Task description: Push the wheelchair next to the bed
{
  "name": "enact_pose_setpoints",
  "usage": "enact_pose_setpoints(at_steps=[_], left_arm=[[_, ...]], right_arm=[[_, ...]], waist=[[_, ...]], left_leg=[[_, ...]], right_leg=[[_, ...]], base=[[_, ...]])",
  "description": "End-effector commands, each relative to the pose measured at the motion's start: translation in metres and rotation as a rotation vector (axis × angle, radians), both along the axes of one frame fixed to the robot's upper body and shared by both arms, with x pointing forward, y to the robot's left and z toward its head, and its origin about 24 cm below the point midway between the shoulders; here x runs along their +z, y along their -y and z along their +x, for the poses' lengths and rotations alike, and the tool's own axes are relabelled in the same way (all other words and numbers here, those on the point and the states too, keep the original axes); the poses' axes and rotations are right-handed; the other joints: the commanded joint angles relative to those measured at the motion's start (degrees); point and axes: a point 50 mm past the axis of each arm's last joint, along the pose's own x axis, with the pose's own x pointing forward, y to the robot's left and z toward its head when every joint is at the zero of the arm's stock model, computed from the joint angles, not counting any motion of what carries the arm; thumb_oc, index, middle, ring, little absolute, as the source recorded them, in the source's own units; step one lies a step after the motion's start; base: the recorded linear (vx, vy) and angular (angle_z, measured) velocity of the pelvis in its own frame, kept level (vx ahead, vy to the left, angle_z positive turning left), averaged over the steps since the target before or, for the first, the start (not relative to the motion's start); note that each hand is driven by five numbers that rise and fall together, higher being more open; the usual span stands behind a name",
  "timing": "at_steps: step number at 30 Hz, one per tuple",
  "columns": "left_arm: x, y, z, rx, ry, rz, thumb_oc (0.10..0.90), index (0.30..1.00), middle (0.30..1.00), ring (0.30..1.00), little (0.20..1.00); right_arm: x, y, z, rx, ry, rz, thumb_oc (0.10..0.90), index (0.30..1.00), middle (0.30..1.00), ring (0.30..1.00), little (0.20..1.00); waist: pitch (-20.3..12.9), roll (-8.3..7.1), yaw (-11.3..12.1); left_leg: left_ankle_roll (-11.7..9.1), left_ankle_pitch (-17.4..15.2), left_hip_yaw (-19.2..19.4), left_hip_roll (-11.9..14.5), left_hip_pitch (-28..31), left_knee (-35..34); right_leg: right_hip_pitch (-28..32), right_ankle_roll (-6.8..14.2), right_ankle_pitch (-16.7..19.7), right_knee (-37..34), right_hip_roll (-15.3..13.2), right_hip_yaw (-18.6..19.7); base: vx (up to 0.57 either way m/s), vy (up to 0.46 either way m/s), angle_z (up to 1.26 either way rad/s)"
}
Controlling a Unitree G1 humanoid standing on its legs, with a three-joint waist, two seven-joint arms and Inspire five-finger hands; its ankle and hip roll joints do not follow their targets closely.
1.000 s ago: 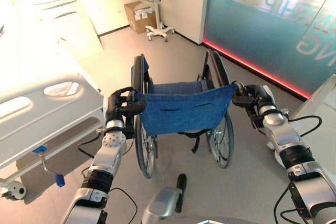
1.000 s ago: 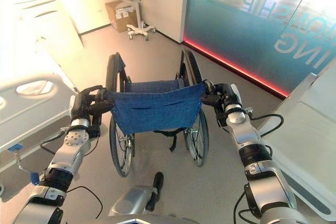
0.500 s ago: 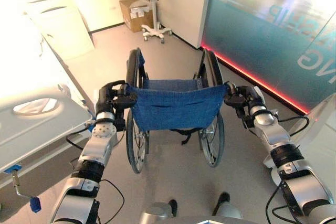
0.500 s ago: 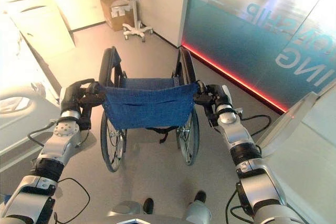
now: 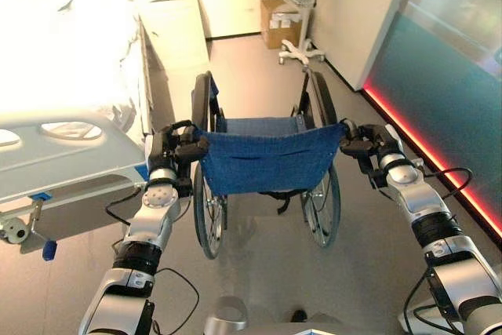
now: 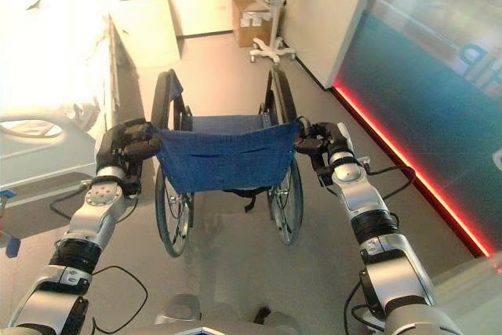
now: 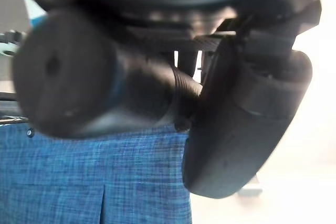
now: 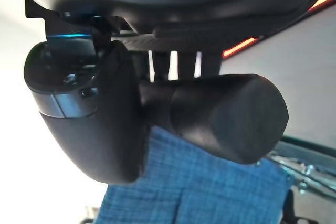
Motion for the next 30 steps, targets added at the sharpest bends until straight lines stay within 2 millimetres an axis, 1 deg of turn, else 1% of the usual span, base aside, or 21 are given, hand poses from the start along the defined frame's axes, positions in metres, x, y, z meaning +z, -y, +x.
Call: enact_pose_setpoints(at_steps=[1, 2, 3, 4, 5, 7, 10, 11, 13, 14, 15, 16, 17, 19, 22, 23, 25, 26, 27, 28, 30], left_arm=[[-0.028, 0.044, -0.014, -0.236, -0.079, -0.034, 0.400, 0.300, 0.300, 0.300, 0.300], [-0.027, 0.044, -0.014, -0.234, -0.077, -0.034, 0.400, 0.300, 0.300, 0.300, 0.300], [-0.027, 0.044, -0.014, -0.234, -0.078, -0.032, 0.400, 0.300, 0.300, 0.300, 0.300], [-0.029, 0.044, -0.016, -0.232, -0.081, -0.022, 0.400, 0.300, 0.300, 0.300, 0.300], [-0.029, 0.043, -0.017, -0.230, -0.081, -0.018, 0.400, 0.300, 0.300, 0.300, 0.300], [-0.029, 0.036, -0.021, -0.219, -0.078, -0.007, 0.400, 0.300, 0.300, 0.300, 0.300], [-0.028, 0.032, -0.022, -0.217, -0.072, -0.007, 0.400, 0.300, 0.300, 0.300, 0.300], [-0.028, 0.030, -0.022, -0.222, -0.074, -0.006, 0.400, 0.300, 0.300, 0.300, 0.300], [-0.028, 0.026, -0.023, -0.210, -0.075, 0.006, 0.400, 0.300, 0.300, 0.300, 0.300], [-0.025, 0.023, -0.023, -0.207, -0.072, 0.020, 0.400, 0.300, 0.300, 0.300, 0.300], [-0.023, 0.020, -0.025, -0.214, -0.082, 0.047, 0.400, 0.300, 0.300, 0.300, 0.300], [-0.023, 0.020, -0.025, -0.218, -0.084, 0.054, 0.400, 0.300, 0.300, 0.300, 0.300], [-0.024, 0.018, -0.026, -0.222, -0.093, 0.067, 0.400, 0.300, 0.300, 0.300, 0.300], [-0.025, 0.018, -0.026, -0.228, -0.094, 0.059, 0.400, 0.300, 0.300, 0.300, 0.300], [-0.022, 0.019, -0.019, -0.233, -0.074, 0.054, 0.400, 0.300, 0.300, 0.300, 0.300], [-0.016, 0.022, -0.011, -0.259, -0.064, 0.059, 0.400, 0.300, 0.300, 0.300, 0.300], [-0.012, 0.024, -0.007, -0.278, -0.058, 0.058, 0.400, 0.300, 0.300, 0.300, 0.300], [-0.006, 0.029, -0.001, -0.299, -0.040, 0.057, 0.400, 0.300, 0.300, 0.300, 0.300], [-0.006, 0.029, -0.001, -0.299, -0.040, 0.057, 0.400, 0.300, 0.300, 0.300, 0.300], [-0.002, 0.036, 0.002, -0.318, -0.024, 0.051, 0.400, 0.300, 0.300, 0.300, 0.300], [-0.001, 0.038, 0.003, -0.321, -0.017, 0.048, 0.400, 0.300, 0.300, 0.300, 0.300]], right_arm=[[-0.007, 0.024, -0.012, 0.111, -0.101, -0.346, 0.400, 0.300, 0.300, 0.300, 0.300], [-0.006, 0.020, -0.009, 0.112, -0.096, -0.347, 0.400, 0.300, 0.300, 0.300, 0.300], [-0.007, 0.018, -0.008, 0.113, -0.096, -0.347, 0.400, 0.300, 0.300, 0.300, 0.300], [-0.008, 0.011, -0.006, 0.121, -0.093, -0.342, 0.400, 0.300, 0.300, 0.300, 0.300], [-0.007, 0.009, -0.005, 0.125, -0.092, -0.341, 0.400, 0.300, 0.300, 0.300, 0.300], [-0.006, 0.005, -0.003, 0.141, -0.090, -0.344, 0.400, 0.300, 0.300, 0.300, 0.300], [-0.001, 0.004, 0.002, 0.155, -0.088, -0.355, 0.400, 0.300, 0.300, 0.300, 0.300], [-0.001, 0.005, 0.003, 0.156, -0.093, -0.355, 0.400, 0.300, 0.300, 0.300, 0.300], [-0.003, 0.001, 0.004, 0.183, -0.100, -0.345, 0.400, 0.300, 0.300, 0.300, 0.300], [-0.005, 0.001, 0.002, 0.190, -0.097, -0.332, 0.400, 0.300, 0.300, 0.300, 0.300], [-0.012, 0.003, -0.004, 0.190, -0.100, -0.310, 0.400, 0.300, 0.300, 0.300, 0.300], [-0.014, 0.003, -0.007, 0.191, -0.099, -0.305, 0.400, 0.300, 0.300, 0.300, 0.300], [-0.017, 0.006, -0.013, 0.194, -0.098, -0.296, 0.400, 0.300, 0.300, 0.300, 0.300], [-0.019, 0.007, -0.017, 0.196, -0.104, -0.304, 0.400, 0.300, 0.300, 0.300, 0.300], [-0.018, 0.002, -0.015, 0.194, -0.094, -0.315, 0.400, 0.300, 0.300, 0.300, 0.300], [-0.019, 0.002, -0.012, 0.166, -0.087, -0.309, 0.400, 0.300, 0.300, 0.300, 0.300], [-0.019, 0.003, -0.011, 0.149, -0.087, -0.309, 0.400, 0.300, 0.300, 0.300, 0.300], [-0.016, 0.005, -0.009, 0.131, -0.082, -0.314, 0.400, 0.300, 0.300, 0.300, 0.300], [-0.015, 0.005, -0.009, 0.131, -0.082, -0.314, 0.400, 0.300, 0.300, 0.300, 0.300], [-0.009, 0.008, -0.006, 0.112, -0.081, -0.320, 0.400, 0.300, 0.300, 0.300, 0.300], [-0.006, 0.008, -0.005, 0.108, -0.078, -0.322, 0.400, 0.300, 0.300, 0.300, 0.300]], waist=[[1.9, 0.63, -0.8], [2.1, 1.50, -0.2], [2.1, 1.83, 0.2], [2.1, 2.85, 1.6], [2.1, 3.22, 2.1], [1.7, 4.60, 4.0], [1.0, 5.18, 4.7], [0.6, 4.64, 4.4], [0.5, 3.92, 5.4], [0.0, 3.34, 6.1], [-0.7, 1.83, 6.7], [-1.0, 2.17, 6.8], [-1.3, 2.67, 6.1], [-0.8, 3.88, 4.4], [0.6, 5.60, 2.5], [1.9, 5.88, 1.0], [2.4, 5.42, 0.2], [2.7, 4.97, -0.7], [2.6, 4.93, -0.8], [2.6, 4.47, -2.0], [2.6, 3.98, -2.4]], left_leg=[[0.1, 4.6, 2.8, -4.2, -2.4, -8.3], [-0.1, 5.1, 4.2, -6.4, -3.7, -12.5], [-0.3, 5.6, 4.5, -7.0, -4.4, -13.8], [-0.6, 7.9, 4.9, -8.6, -7.0, -17.9], [-0.8, 9.0, 5.1, -8.9, -7.8, -19.6], [-1.2, 13.3, 6.9, -9.4, -9.8, -25.8], [-0.3, 13.4, 10.8, -9.3, -9.4, -27.0], [0.7, 10.7, 13.2, -9.2, -7.6, -25.4], [3.0, 8.4, 12.5, -9.0, -7.6, -22.6], [4.6, 7.1, 13.2, -8.4, -7.1, -22.5], [6.3, 5.3, 13.5, -9.2, -5.2, -23.7], [6.9, 6.3, 13.7, -8.6, -4.9, -24.5], [7.5, 5.9, 12.0, -8.8, -3.1, -25.3], [7.2, 5.3, 10.1, -8.1, -1.4, -24.6], [6.2, 4.5, 7.1, -7.1, 1.9, -24.4], [6.1, 2.5, 3.8, -7.3, 3.9, -24.1], [5.9, 1.1, 1.5, -7.7, 4.6, -23.7], [5.4, -0.5, -1.5, -7.8, 5.4, -23.7], [5.4, -0.4, -1.6, -7.8, 5.3, -23.7], [5.4, -1.8, -4.6, -8.0, 5.8, -23.5], [5.2, -2.6, -5.6, -8.1, 5.8, -22.7]], right_leg=[[2.7, 1.1, 6.7, -6.6, 2.5, -0.2], [3.7, 1.2, 6.6, -7.7, 3.6, -0.4], [4.2, 1.2, 6.3, -7.9, 4.1, -0.3], [5.5, 1.2, 5.6, -8.4, 5.7, 0.0], [6.0, 1.2, 5.4, -8.5, 6.4, 0.2], [8.0, 0.8, 3.8, -8.3, 9.0, 0.9], [8.6, 0.4, 1.9, -6.8, 10.1, -0.2], [8.8, 0.5, 0.2, -4.7, 9.4, -1.4], [8.6, 1.5, 1.1, 1.8, 8.1, -2.1], [9.6, 2.2, 1.0, 7.6, 6.9, -3.2], [10.3, 5.7, 3.3, 16.6, 3.5, -4.6], [9.5, 6.2, 6.6, 19.4, 3.2, -5.3], [5.6, 8.3, 11.7, 27.1, 1.8, -4.1], [0.6, 8.0, 11.9, 28.0, -0.9, -3.0], [-6.4, 6.5, 12.6, 19.9, -4.8, -1.8], [-10.2, 6.5, 15.1, 12.3, -6.1, 0.6], [-11.3, 7.0, 16.5, 5.7, -6.5, 2.4], [-12.0, 7.6, 17.6, -5.1, -7.2, 5.3], [-12.0, 7.6, 17.7, -5.3, -7.3, 5.2], [-12.6, 8.3, 17.9, -8.7, -6.4, 9.7], [-12.1, 8.4, 18.0, -8.8, -6.1, 10.5]], base=[[0.27, -0.133, 0.12], [0.27, -0.120, 0.11], [0.39, -0.170, 0.12], [0.30, -0.130, 0.09], [0.38, -0.154, 0.06], [0.41, -0.117, -0.23], [0.36, -0.039, -0.38], [0.37, -0.005, -0.36], [0.40, -0.022, -0.15], [0.50, -0.013, -0.10], [0.39, 0.004, -0.22], [0.45, 0.042, -0.36], [0.27, 0.027, -0.33], [0.30, -0.013, 0.18], [0.30, -0.227, 0.64], [0.37, -0.399, 0.41], [0.40, -0.430, 0.89], [0.33, -0.352, 1.21], [0.54, -0.531, 1.28], [0.30, -0.283, 0.71], [0.32, -0.336, 0.88]])
